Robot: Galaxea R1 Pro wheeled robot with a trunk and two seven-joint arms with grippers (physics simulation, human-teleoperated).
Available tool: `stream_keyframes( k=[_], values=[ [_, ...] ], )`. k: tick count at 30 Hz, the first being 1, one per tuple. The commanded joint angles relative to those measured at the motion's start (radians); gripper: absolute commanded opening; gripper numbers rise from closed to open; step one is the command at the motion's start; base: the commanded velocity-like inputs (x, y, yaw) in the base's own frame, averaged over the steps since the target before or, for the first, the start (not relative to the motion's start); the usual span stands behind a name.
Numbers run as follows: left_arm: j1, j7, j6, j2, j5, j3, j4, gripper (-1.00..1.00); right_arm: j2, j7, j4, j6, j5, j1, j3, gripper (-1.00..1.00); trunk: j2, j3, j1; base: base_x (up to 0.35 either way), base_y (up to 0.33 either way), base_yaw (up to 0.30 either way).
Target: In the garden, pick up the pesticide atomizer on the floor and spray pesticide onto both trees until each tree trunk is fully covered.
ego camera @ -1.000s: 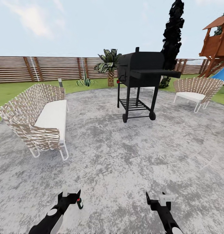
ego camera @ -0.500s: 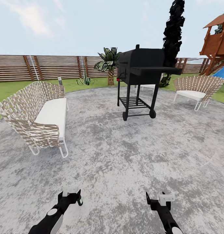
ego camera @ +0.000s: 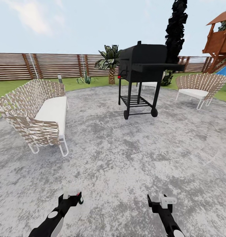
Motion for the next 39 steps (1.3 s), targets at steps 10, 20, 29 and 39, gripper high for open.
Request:
stream_keyframes(
  k=[10,20,29,39],
  values=[
    [0.000,-0.001,-0.001,0.000,-0.001,0.000,0.000,1.00,0.000,0.001,0.000,0.000,0.000,0.000,-0.001,1.00,-0.070,-0.047,0.038,0.000,0.000,0.000],
    [-0.008,0.002,0.000,-0.003,-0.056,0.004,-0.012,1.00,-0.003,0.001,-0.005,0.000,0.000,0.000,-0.001,1.00,-0.106,-0.098,0.060,0.000,0.000,0.000],
    [-0.012,0.003,-0.006,-0.004,-0.063,0.008,-0.009,1.00,-0.003,0.000,-0.057,0.001,0.001,0.000,-0.001,1.00,-0.109,-0.148,0.064,0.000,0.000,0.000],
    [-0.009,0.003,-0.064,0.000,-0.055,0.015,-0.006,1.00,-0.003,0.000,-0.058,0.002,0.002,0.000,-0.001,1.00,-0.111,-0.201,0.068,0.000,0.000,0.000]
  ],
)
